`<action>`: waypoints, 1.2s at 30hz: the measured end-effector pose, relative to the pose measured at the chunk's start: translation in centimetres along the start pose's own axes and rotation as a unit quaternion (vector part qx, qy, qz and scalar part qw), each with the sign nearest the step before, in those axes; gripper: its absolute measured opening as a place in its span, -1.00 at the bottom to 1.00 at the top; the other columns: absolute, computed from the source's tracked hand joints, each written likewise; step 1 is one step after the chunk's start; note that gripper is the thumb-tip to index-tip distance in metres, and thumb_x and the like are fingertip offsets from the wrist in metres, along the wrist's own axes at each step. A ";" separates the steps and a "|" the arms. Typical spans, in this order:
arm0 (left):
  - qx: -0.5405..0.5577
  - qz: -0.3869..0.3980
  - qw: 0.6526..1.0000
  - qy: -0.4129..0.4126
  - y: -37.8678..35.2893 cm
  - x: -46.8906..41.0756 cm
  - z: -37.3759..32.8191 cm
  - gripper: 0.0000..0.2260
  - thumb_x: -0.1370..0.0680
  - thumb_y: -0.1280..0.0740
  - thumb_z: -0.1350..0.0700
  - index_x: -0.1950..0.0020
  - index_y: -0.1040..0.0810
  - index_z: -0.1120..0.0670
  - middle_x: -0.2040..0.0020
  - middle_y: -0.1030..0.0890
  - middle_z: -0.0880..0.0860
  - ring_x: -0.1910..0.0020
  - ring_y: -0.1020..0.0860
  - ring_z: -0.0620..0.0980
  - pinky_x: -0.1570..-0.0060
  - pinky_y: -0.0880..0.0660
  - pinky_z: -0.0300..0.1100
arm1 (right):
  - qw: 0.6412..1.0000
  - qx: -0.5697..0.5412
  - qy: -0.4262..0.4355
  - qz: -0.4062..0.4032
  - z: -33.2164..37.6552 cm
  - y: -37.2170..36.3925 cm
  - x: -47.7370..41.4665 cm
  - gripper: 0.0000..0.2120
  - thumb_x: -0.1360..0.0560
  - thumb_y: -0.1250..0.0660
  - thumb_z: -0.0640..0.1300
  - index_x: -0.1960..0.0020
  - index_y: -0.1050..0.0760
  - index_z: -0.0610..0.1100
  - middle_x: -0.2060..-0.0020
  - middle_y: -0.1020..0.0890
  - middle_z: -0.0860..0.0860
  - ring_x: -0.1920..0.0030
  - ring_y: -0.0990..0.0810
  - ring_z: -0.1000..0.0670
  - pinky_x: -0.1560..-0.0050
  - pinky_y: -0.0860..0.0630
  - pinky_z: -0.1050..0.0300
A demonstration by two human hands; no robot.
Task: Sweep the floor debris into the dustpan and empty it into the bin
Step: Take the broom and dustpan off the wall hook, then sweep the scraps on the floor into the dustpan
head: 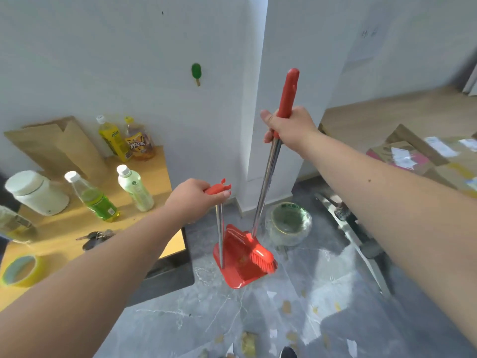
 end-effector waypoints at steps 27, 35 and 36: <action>-0.132 -0.082 0.983 0.101 -12.5 17.4 -7.7 -0.62 -0.47 -0.38 -0.29 0.29 -0.50 0.00 0.32 -0.55 0.04 0.28 -0.53 0.03 0.37 -0.39 -0.12 | 0.848 -0.204 -0.404 0.274 -22.8 5.4 18.7 -0.41 -0.56 -0.20 0.33 -0.17 -0.50 -0.21 -0.08 -0.60 -0.40 0.08 -0.72 -0.32 0.09 -0.66 -0.10; -0.089 -0.047 0.984 0.144 -16.0 24.2 -5.6 -0.64 -0.47 -0.40 -0.25 0.25 -0.56 0.04 0.31 -0.57 0.03 0.32 -0.57 -0.03 0.39 -0.42 -0.15 | 0.817 -0.212 -0.489 0.219 -26.9 3.0 26.3 -0.87 -0.43 -0.39 -0.17 0.10 -0.46 -0.18 0.12 -0.47 -0.07 0.25 -0.51 -0.08 0.36 -0.63 0.09; -0.089 -0.047 0.984 0.147 -16.3 25.1 -5.3 -0.64 -0.48 -0.39 -0.25 0.24 -0.55 0.05 0.32 -0.57 0.02 0.36 -0.56 -0.05 0.42 -0.37 -0.19 | 0.819 -0.212 -0.488 0.214 -27.2 2.9 27.2 -0.91 -0.43 -0.36 -0.19 0.12 -0.47 -0.18 0.13 -0.47 -0.06 0.29 -0.50 -0.08 0.40 -0.62 0.12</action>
Point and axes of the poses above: each hand's wrist, its own x-axis away from the middle knuckle, its own y-axis out of the back of the hand, z = x × y, the point moved 9 cm from there along -x, towards the middle knuckle
